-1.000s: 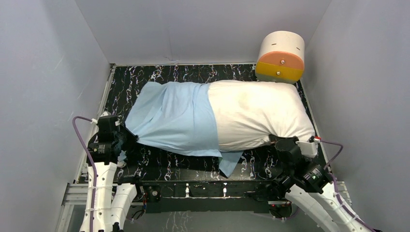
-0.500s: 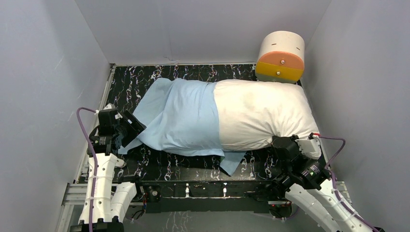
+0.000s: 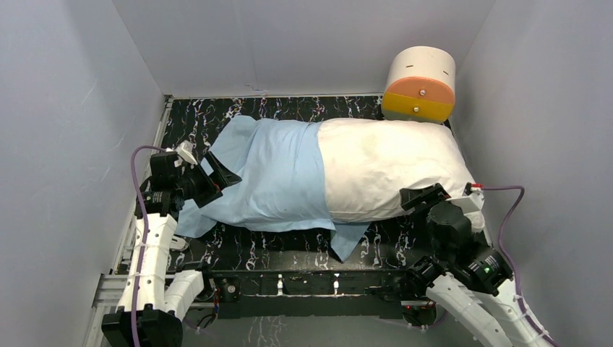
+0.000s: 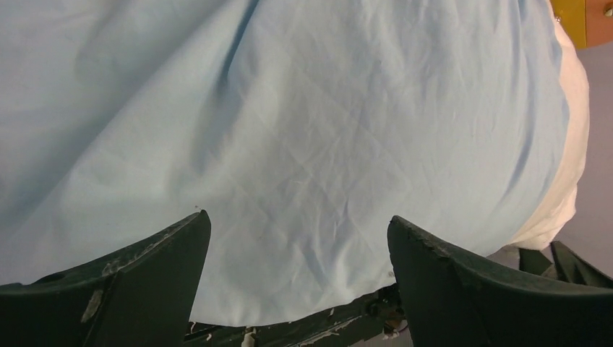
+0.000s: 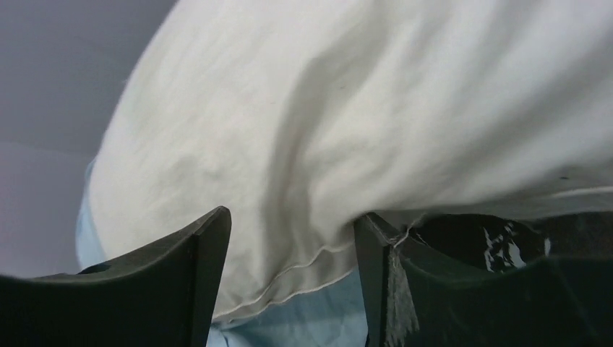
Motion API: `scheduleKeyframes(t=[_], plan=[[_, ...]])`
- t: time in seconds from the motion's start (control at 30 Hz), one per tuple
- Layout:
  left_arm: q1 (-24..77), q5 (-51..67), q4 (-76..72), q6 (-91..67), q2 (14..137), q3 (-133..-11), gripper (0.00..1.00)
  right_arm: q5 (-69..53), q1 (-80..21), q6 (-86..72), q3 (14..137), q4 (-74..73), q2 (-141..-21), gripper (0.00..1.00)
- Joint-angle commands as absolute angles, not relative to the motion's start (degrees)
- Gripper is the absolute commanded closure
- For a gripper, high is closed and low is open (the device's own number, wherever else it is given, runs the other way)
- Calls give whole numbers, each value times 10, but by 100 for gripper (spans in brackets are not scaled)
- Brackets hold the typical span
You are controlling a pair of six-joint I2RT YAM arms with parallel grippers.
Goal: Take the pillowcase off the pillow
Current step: Remove the pillow from the pillowcase.
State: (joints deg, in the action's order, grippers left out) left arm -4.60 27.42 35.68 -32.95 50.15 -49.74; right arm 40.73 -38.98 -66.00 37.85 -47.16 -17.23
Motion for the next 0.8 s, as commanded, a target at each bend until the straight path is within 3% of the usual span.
scheduleKeyframes(t=[0.0,0.3,0.57,0.77], plan=[[-48,344,327,-309,496,-499,8,310,-388,-439,467,-268,-187,29],[-48,255,321,-287,622,-627,2,116,-388,-275,662,-284,-490,20],[-48,209,303,-290,871,-837,2,249,-387,-179,818,-308,-737,14],[-49,303,299,-254,1072,-1004,2,260,-354,-158,782,-270,-818,12]])
